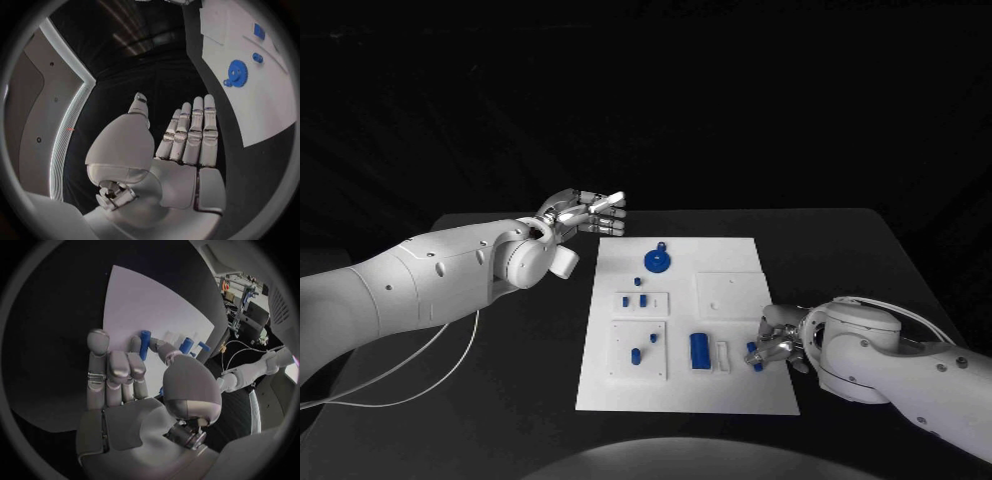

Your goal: Assemble the parts on the task board

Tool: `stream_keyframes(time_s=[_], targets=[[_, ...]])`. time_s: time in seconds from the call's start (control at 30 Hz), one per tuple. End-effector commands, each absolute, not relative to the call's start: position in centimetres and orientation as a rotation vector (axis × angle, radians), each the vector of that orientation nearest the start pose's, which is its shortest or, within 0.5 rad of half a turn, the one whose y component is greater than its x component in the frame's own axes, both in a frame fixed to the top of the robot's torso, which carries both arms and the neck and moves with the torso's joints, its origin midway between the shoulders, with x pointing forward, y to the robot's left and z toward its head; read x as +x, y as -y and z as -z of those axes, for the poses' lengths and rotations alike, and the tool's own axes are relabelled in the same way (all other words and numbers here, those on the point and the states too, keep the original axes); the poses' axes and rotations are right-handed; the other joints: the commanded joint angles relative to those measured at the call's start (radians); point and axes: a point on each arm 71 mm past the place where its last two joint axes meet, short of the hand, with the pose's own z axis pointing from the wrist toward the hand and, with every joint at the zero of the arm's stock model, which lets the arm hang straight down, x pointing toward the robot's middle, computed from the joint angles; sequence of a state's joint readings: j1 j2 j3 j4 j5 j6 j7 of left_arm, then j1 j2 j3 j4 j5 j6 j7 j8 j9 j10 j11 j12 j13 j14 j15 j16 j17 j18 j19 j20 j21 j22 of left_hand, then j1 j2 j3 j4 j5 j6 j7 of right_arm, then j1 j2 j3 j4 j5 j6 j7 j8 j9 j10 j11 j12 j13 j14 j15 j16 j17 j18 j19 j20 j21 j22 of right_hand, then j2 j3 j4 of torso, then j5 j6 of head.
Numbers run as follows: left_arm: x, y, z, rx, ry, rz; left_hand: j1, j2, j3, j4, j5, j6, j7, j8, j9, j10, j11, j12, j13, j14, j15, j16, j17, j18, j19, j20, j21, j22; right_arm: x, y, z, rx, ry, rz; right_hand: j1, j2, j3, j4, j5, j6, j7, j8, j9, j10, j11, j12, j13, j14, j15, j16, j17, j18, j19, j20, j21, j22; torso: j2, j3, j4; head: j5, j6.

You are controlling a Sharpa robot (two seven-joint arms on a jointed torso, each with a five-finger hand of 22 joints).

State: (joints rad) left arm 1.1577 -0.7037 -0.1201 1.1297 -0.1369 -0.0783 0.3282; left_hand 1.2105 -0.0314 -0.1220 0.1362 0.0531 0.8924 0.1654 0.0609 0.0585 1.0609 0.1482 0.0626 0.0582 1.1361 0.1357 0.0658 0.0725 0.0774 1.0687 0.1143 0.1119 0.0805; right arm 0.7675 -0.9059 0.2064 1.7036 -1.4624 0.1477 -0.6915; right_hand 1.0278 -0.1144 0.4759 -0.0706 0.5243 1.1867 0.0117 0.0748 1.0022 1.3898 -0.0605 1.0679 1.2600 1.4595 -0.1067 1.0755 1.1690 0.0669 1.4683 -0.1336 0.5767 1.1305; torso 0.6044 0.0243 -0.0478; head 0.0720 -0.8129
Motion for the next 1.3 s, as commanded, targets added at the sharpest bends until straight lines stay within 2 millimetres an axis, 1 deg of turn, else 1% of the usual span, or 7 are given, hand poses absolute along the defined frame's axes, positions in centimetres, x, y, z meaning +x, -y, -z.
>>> stream_keyframes(time_s=[0.03, 0.23, 0.37, 0.57, 0.83, 1.07, 1.3], targets=[[52.8, -24.5, 25.2, -1.033, -1.653, 1.397, 0.000, 0.006, 0.002, -0.003, -0.003, -0.010, 0.000, -0.003, -0.001, 0.004, 0.002, 0.000, 0.001, -0.001, -0.003, -0.003, 0.002, 0.006, 0.001, 0.004, 0.004, 0.001, 38.1, 21.4, 31.5, 0.173, -2.405, -0.217, 0.000, 0.011, 0.193, -0.172, 0.029, -0.053, 0.026, -0.011, -0.015, -0.004, 0.002, -0.005, 0.000, -0.001, 0.002, -0.001, 0.002, 0.004, 0.038, 0.007, 0.007, 0.007, 0.000, 0.0009, 0.0000, 0.000, -0.001], [52.8, -24.5, 25.2, -1.032, -1.655, 1.399, -0.001, 0.006, 0.002, -0.002, -0.003, -0.014, 0.000, -0.003, -0.001, 0.004, 0.002, 0.000, 0.001, -0.002, -0.003, -0.004, 0.002, 0.006, 0.001, 0.004, 0.004, 0.001, 37.9, 21.1, 31.2, 0.283, -2.402, -0.311, -0.007, 0.007, 0.207, -0.181, 0.069, -0.043, 0.025, -0.010, -0.016, -0.004, -0.001, -0.011, -0.005, -0.002, 0.000, -0.004, 0.001, 0.004, 0.038, 0.005, 0.008, 0.014, 0.000, 0.0006, 0.0002, -0.001, -0.003], [52.8, -24.4, 25.2, -1.014, -1.664, 1.400, -0.003, -0.008, 0.012, 0.006, -0.001, -0.014, 0.001, -0.003, -0.001, 0.003, 0.003, 0.000, 0.001, -0.003, -0.002, -0.004, 0.003, 0.006, 0.000, 0.005, 0.004, 0.001, 37.8, 20.8, 30.8, 0.346, -2.391, -0.369, -0.010, 0.005, 0.207, -0.184, 0.088, -0.039, 0.023, -0.010, -0.013, -0.003, -0.002, -0.013, -0.006, -0.002, -0.001, -0.006, 0.000, 0.004, 0.038, 0.004, 0.008, 0.016, 0.000, -0.0002, -0.0002, -0.002, -0.005], [52.7, -24.3, 25.2, -0.988, -1.677, 1.401, -0.004, -0.010, 0.014, 0.009, -0.001, -0.012, 0.001, -0.003, -0.001, 0.003, 0.003, 0.000, 0.001, -0.004, -0.002, -0.004, 0.003, 0.007, -0.001, 0.005, 0.004, 0.001, 37.9, 20.3, 30.1, 0.405, -2.370, -0.441, -0.013, 0.003, 0.202, -0.188, 0.121, -0.033, 0.022, -0.010, -0.009, -0.001, -0.004, -0.015, -0.008, -0.003, -0.003, -0.008, -0.001, 0.004, 0.038, 0.002, 0.006, 0.020, 0.001, 0.0001, 0.0002, -0.002, -0.005], [52.7, -24.3, 25.2, -0.982, -1.680, 1.402, -0.004, -0.026, 0.025, 0.020, 0.001, -0.016, 0.001, -0.003, -0.001, 0.003, 0.003, 0.000, 0.001, -0.004, -0.002, -0.004, 0.004, 0.007, -0.002, 0.006, 0.006, 0.001, 37.8, 19.8, 29.7, 0.430, -2.371, -0.486, -0.014, 0.004, 0.199, -0.192, 0.133, -0.031, 0.021, -0.010, -0.008, -0.001, -0.005, -0.016, -0.009, -0.002, -0.004, -0.009, -0.002, 0.003, 0.039, 0.001, 0.006, 0.023, 0.000, 0.0002, 0.0007, -0.002, -0.007], [52.7, -24.2, 25.2, -0.980, -1.684, 1.406, 0.000, -0.023, 0.027, 0.018, 0.005, -0.017, 0.001, -0.003, -0.001, 0.002, 0.003, 0.000, 0.001, -0.005, -0.002, -0.004, 0.004, 0.007, -0.002, 0.006, 0.006, 0.001, 37.6, 19.6, 29.8, 0.419, -2.404, -0.489, -0.014, 0.007, 0.193, -0.195, 0.138, -0.030, 0.021, -0.010, -0.009, -0.002, -0.005, -0.019, -0.011, -0.003, -0.004, -0.011, -0.003, 0.003, 0.038, 0.001, 0.001, 0.024, -0.001, -0.0013, 0.0013, -0.004, -0.007], [52.7, -24.2, 25.2, -0.980, -1.685, 1.407, 0.000, -0.022, 0.026, 0.016, 0.006, -0.017, 0.001, -0.003, -0.001, 0.003, 0.003, 0.000, 0.001, -0.005, -0.002, -0.004, 0.004, 0.007, -0.002, 0.006, 0.006, 0.001, 37.7, 19.4, 30.2, 0.361, -2.439, -0.441, -0.014, 0.012, 0.185, -0.199, 0.136, -0.031, 0.021, -0.010, -0.013, -0.004, -0.004, -0.023, -0.014, -0.002, -0.003, -0.011, -0.003, 0.002, 0.038, 0.002, -0.003, 0.027, 0.000, -0.0008, 0.0021, -0.004, -0.008]])
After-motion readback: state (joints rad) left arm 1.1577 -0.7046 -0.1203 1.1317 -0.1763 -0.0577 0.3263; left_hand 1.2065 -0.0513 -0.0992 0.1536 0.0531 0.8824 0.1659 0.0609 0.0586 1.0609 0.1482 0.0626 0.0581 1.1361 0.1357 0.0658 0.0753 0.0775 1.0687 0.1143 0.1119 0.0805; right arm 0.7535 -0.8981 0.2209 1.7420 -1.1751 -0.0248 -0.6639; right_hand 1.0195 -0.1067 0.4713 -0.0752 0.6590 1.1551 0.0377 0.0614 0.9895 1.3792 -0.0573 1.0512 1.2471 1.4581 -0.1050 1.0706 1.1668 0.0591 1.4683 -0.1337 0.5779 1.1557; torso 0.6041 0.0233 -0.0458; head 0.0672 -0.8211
